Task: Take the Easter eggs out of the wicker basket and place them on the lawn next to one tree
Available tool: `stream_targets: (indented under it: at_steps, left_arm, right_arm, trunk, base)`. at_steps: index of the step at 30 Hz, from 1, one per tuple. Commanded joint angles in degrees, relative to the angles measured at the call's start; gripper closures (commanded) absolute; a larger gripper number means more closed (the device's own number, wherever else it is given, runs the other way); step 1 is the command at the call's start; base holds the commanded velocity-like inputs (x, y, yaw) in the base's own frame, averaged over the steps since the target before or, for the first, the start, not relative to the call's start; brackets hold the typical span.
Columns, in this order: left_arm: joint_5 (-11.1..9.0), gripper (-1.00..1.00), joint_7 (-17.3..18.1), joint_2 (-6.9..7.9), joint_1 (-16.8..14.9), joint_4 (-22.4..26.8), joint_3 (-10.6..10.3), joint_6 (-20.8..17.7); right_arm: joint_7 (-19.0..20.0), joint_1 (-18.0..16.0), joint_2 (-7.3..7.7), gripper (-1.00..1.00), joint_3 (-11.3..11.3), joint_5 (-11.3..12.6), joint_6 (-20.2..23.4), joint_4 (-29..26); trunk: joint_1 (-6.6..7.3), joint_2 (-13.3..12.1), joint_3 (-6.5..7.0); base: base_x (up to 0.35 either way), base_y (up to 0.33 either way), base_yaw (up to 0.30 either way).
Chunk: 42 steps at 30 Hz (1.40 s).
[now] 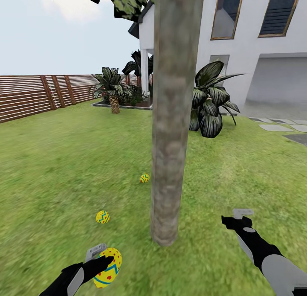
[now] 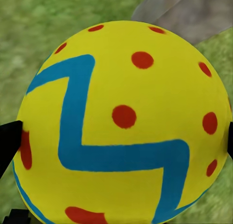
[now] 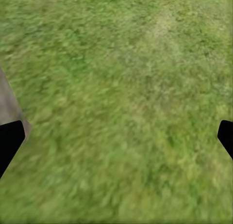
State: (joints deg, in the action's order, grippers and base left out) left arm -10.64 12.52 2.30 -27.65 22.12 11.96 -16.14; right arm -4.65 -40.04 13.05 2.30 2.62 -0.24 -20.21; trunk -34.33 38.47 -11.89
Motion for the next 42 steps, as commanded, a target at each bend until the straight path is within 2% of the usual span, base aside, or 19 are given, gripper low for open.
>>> stream_targets:
  at_steps: [1, 29, 35, 42]
  left_arm:
    - [-0.36, 1.0, 0.27, -0.07, -0.03, 0.05, 0.36, -0.55]
    - [-0.44, 1.0, 0.31, -0.11, -0.03, -0.19, 0.34, -0.48]
    - [-0.45, 1.0, 0.31, -0.9, -0.03, -0.23, 0.34, -0.47]
    - [-0.43, 1.0, 0.31, -0.98, -0.03, -0.23, 0.34, -0.47]
  right_arm:
    - [-0.24, -0.04, 0.04, -1.0, 0.25, 0.25, -0.02, 0.0]
    - [-0.27, -0.04, 0.16, -1.0, 0.28, 0.19, -0.11, 0.09]
    - [-0.27, -0.04, 0.14, -1.0, 0.26, 0.19, -0.11, 0.13]
    - [-0.27, -0.04, 0.11, -1.0, 0.25, 0.18, -0.11, 0.17]
  trunk:
    - [-0.24, 0.49, -0.27]
    - [-6.39, 11.72, -5.3]
    - [-7.71, 14.13, -6.38]
    - [-9.25, 16.94, -7.63]
  base:
    - [0.0, 0.0, 0.0]
    - [0.0, 0.0, 0.0]
    - [0.0, 0.0, 0.0]
    - [0.0, 0.0, 0.0]
